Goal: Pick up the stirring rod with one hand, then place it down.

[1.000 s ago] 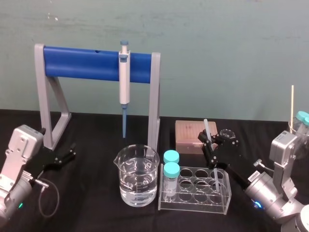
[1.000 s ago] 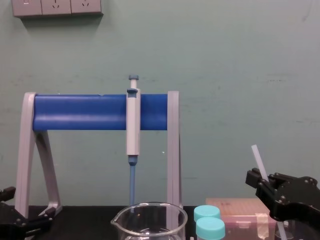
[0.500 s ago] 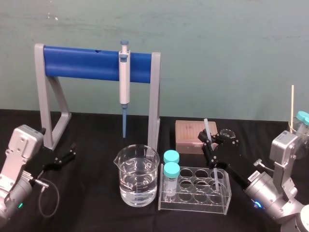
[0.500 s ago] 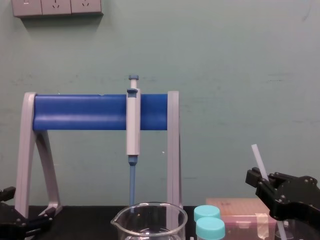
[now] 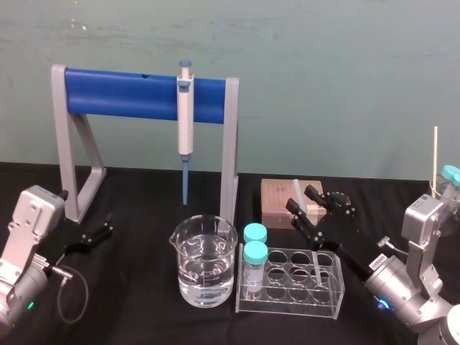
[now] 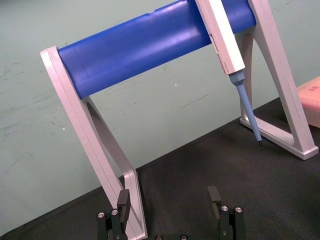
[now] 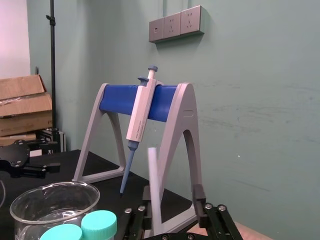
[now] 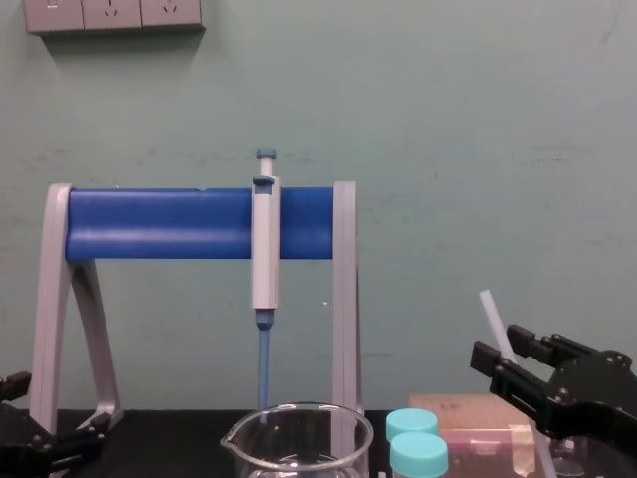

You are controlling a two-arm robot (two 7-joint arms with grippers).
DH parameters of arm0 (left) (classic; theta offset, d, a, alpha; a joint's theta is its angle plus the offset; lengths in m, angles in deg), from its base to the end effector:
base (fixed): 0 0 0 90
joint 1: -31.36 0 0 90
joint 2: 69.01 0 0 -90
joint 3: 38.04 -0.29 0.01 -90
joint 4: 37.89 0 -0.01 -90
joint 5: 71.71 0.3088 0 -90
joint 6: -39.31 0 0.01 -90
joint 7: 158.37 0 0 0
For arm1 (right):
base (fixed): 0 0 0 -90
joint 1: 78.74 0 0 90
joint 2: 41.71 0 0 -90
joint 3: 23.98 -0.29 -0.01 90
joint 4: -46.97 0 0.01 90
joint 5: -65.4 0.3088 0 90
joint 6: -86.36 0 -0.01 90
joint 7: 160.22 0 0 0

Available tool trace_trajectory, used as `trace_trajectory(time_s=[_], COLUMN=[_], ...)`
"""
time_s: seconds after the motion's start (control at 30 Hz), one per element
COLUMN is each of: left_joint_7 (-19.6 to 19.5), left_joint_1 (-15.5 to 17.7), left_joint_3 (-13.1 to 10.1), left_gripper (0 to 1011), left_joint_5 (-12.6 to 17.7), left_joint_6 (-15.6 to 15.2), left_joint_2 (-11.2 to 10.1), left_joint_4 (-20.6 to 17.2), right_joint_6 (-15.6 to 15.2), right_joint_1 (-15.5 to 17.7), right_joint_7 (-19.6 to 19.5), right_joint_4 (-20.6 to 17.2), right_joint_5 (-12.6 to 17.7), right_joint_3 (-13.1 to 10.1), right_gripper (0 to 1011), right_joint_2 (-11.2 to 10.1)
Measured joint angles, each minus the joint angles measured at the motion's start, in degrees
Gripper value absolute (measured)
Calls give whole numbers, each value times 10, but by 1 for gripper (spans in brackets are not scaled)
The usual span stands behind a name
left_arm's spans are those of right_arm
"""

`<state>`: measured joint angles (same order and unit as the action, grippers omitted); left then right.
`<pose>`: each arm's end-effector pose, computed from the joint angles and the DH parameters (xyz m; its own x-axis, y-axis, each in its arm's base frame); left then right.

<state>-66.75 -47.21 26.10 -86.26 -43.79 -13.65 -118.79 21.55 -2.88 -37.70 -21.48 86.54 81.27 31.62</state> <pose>0.3581 0.0827 -0.3023 0.2923 0.8803 0.3736 -0.9553 0.2873 0.0703 0.3862 -0.0433 -0.3332 0.6243 -0.7730 0.1128 0.7431 0.6322 0.2195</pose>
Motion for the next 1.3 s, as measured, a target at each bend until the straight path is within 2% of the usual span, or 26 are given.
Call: trace_trajectory(time_s=[0.07,0.1,0.17,0.2,0.3,0.37,0.47,0.57,1.03,1.23,1.3], left_joint_7=[0,0,0,0,0,0,0,0,0,0,0], left_joint_1=[0,0,0,0,0,0,0,0,0,0,0], left_joint_3=[0,0,0,0,0,0,0,0,0,0,0], left_gripper=[1000,1000,1000,1000,1000,1000,1001,1000,1000,1000,1000], left_joint_5=[0,0,0,0,0,0,0,0,0,0,0], left_joint_6=[0,0,0,0,0,0,0,0,0,0,0], left_joint_2=[0,0,0,0,0,0,0,0,0,0,0], left_joint_4=[0,0,0,0,0,0,0,0,0,0,0], right_joint_6=[0,0,0,0,0,0,0,0,1,29,39], right_joint_1=[0,0,0,0,0,0,0,0,1,21,31], right_joint_7=[0,0,0,0,0,1,1,1,-1,-52,-80], right_joint_4=[0,0,0,0,0,0,0,0,-2,-38,-55], right_joint_5=[0,0,0,0,0,0,0,0,-2,-32,-46], right_joint_3=[0,0,0,0,0,0,0,0,0,-19,-32], right_gripper=[511,575,613,673,731,826,880,991,1003,1003,1003], right_joint_2=[0,0,0,0,0,0,0,0,0,8,15])
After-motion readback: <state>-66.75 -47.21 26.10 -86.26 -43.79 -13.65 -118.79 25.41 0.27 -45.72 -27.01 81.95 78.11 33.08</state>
